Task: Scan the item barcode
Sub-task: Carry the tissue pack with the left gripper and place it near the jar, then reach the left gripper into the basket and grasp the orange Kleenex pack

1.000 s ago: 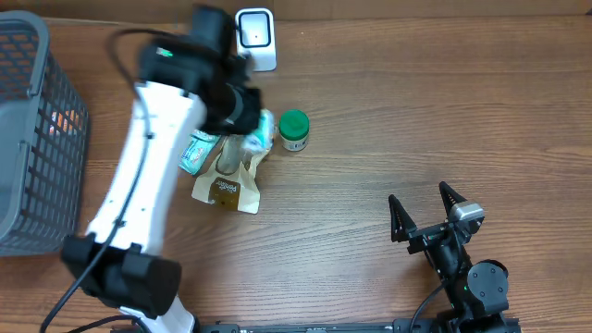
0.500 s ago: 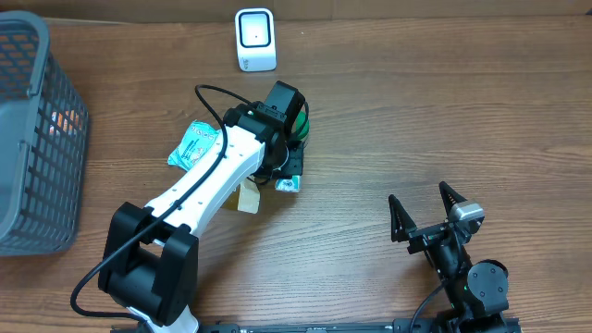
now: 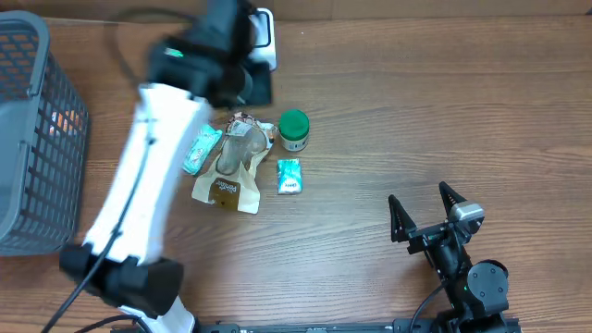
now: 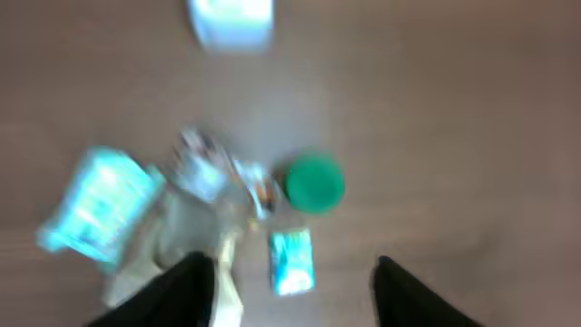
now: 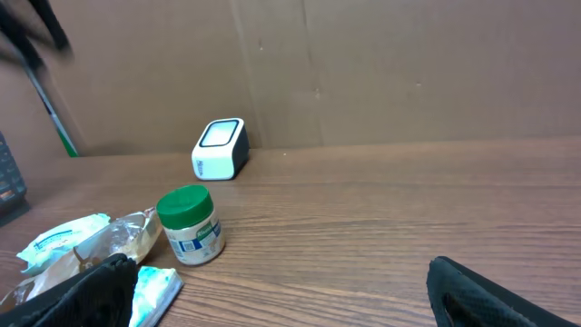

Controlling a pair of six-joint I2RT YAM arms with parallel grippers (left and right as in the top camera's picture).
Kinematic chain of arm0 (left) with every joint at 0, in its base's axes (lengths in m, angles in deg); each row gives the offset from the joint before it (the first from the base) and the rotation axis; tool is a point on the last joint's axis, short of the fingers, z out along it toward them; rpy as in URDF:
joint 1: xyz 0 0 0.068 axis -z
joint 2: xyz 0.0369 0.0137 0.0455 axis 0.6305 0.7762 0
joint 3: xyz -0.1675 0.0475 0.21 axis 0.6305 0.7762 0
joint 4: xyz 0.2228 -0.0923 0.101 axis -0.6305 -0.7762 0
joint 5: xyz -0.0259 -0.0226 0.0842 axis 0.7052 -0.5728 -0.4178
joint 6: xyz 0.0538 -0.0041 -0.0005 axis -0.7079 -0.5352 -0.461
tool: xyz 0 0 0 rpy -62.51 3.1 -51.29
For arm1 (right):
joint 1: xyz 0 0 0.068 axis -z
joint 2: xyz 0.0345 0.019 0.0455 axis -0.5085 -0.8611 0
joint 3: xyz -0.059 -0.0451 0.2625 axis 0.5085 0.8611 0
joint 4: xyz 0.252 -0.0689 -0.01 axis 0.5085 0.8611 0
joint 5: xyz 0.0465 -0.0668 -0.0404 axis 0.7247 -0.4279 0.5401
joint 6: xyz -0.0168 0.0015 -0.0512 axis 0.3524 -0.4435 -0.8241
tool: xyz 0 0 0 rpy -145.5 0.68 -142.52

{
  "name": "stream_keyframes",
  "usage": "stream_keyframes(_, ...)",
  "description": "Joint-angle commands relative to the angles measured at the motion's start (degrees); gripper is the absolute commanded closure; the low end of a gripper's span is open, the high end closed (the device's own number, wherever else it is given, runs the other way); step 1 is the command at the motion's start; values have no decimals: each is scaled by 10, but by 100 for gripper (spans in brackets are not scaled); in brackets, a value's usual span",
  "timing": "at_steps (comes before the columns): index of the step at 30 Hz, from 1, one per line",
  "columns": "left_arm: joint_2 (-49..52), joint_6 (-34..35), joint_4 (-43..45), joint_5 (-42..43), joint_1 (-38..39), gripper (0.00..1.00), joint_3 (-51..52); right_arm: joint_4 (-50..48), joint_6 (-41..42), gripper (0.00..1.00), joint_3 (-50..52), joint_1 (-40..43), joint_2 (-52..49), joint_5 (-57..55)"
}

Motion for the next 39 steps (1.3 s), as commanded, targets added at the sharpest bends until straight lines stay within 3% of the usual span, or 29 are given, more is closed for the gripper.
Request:
stream_keyframes(1,-14,-24,-36,-7,-99,31,-186,-1,0,0,6,3,4,-1)
stream_keyframes(4,-14,-23,-35,-7,-207,24,-261,-1,0,0,6,3,4,-1)
stream_keyframes(6,-12,26,-28,-7,-329,24,-267,-1,0,0,6,3,4,0)
stream_keyframes(10,2,72,-28,-2,-440,24,-245,-1,0,0,6,3,4,-1)
stream_keyframes(15,45,55,-12,-7,-538,24,-202,-1,0,0,6,3,4,-1)
stream_keyframes(23,160,-65,-9,3,-569,27,-195,-1,0,0,6,3,4,0)
stream_keyframes(27,217,-115,12,55,-568,27,-195,-1,0,0,6,3,4,-1)
stream_keyframes(39,334,-142,29,61,-562,26,-195,-1,0,0,6,3,4,-1)
